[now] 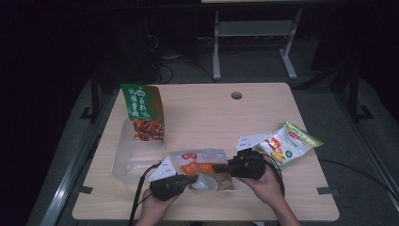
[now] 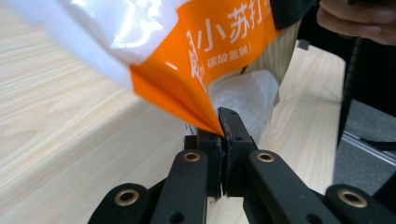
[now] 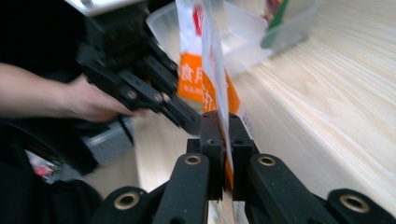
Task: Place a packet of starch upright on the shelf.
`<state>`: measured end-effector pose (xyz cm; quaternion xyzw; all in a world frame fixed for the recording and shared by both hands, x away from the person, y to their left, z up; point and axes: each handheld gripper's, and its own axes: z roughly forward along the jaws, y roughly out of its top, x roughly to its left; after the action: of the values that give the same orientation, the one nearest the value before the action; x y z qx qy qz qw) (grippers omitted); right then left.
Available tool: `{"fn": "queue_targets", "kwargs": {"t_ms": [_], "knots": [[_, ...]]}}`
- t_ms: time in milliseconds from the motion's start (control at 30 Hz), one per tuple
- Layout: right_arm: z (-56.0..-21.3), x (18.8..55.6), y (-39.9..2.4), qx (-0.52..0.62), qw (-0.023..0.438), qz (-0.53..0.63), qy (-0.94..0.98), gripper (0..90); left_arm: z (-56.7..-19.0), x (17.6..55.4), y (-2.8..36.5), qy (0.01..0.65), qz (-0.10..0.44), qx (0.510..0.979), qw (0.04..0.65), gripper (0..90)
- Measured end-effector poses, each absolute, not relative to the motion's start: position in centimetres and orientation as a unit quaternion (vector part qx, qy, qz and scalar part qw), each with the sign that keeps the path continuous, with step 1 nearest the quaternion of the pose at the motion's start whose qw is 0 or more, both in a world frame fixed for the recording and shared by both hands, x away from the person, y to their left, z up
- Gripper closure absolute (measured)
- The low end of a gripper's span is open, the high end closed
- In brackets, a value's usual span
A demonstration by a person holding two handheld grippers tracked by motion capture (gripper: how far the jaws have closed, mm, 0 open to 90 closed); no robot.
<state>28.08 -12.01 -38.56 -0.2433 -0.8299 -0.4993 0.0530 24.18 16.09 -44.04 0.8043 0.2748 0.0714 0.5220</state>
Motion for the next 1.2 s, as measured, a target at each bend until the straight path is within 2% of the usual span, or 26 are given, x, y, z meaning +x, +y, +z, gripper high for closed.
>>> {"fn": "queue_targets", "kwargs": {"t_ms": [67, 467, 500, 567, 600, 1200], "knots": [[-38.8, 28.1, -11.9, -0.246, 0.039, -0.488, -0.837, 86.4, -44.1, 24.3, 16.3, 0.277, 0.068, 0.803, 0.524, 88.1], [-38.8, 27.9, -11.3, -0.251, 0.028, -0.487, -0.836, 77.9, -44.0, 24.1, 16.0, 0.267, 0.076, 0.805, 0.523, 87.8], [-38.8, 27.9, -11.2, -0.252, 0.026, -0.485, -0.837, 78.7, -44.0, 24.1, 16.0, 0.268, 0.076, 0.806, 0.523, 87.5], [-38.9, 27.9, -11.1, -0.253, 0.027, -0.485, -0.837, 88.4, -44.1, 24.1, 16.0, 0.268, 0.075, 0.806, 0.523, 86.2], [-38.8, 27.9, -11.0, -0.254, 0.029, -0.484, -0.837, 89.3, -44.1, 24.2, 16.0, 0.268, 0.075, 0.806, 0.522, 85.6], [-38.5, 28.1, -12.4, -0.269, 0.038, -0.500, -0.822, 89.9, -44.0, 23.9, 16.3, 0.268, 0.066, 0.806, 0.524, 66.8]]}}
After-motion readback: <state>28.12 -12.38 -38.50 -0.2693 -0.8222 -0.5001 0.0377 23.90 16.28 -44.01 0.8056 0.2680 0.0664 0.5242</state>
